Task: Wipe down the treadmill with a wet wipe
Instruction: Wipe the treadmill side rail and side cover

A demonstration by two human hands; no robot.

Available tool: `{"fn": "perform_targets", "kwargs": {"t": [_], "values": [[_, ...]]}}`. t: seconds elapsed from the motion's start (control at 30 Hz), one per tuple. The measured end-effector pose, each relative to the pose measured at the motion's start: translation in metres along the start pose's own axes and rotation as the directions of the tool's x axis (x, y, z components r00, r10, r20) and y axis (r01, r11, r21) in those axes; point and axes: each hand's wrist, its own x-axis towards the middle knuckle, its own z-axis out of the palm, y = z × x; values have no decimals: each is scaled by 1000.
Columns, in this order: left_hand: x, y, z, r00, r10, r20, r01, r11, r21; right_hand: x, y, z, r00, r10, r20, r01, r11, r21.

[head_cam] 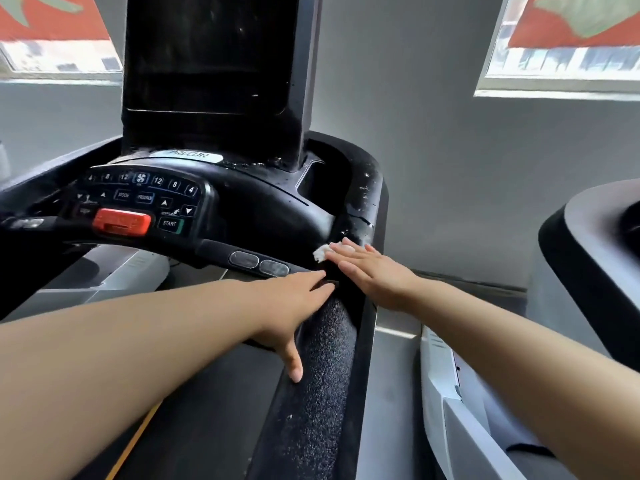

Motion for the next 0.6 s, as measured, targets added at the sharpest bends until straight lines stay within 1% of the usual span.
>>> {"fn": "perform_targets", "kwargs": {"t": [0.23, 0.33, 0.4, 0.47, 0.6], "values": [[17, 1, -7, 996, -15, 90, 16, 1000, -10, 44, 29, -16, 996, 88, -26, -89, 994, -58], [20, 4, -8, 996, -24, 83, 23, 1000, 9, 56, 38, -24, 986, 157, -51, -158, 987, -30], [21, 7, -8, 997, -26, 71, 23, 999, 42, 58, 35, -24, 983, 172, -63, -172, 985, 2], [22, 10, -9, 996, -34, 78, 29, 998, 63, 48, 29, -20, 990, 130, -58, -130, 991, 4], [23, 10, -10, 994, -49, 99, 42, 996, 77, 18, 32, -8, 999, -23, -39, 24, 999, 29]]}}
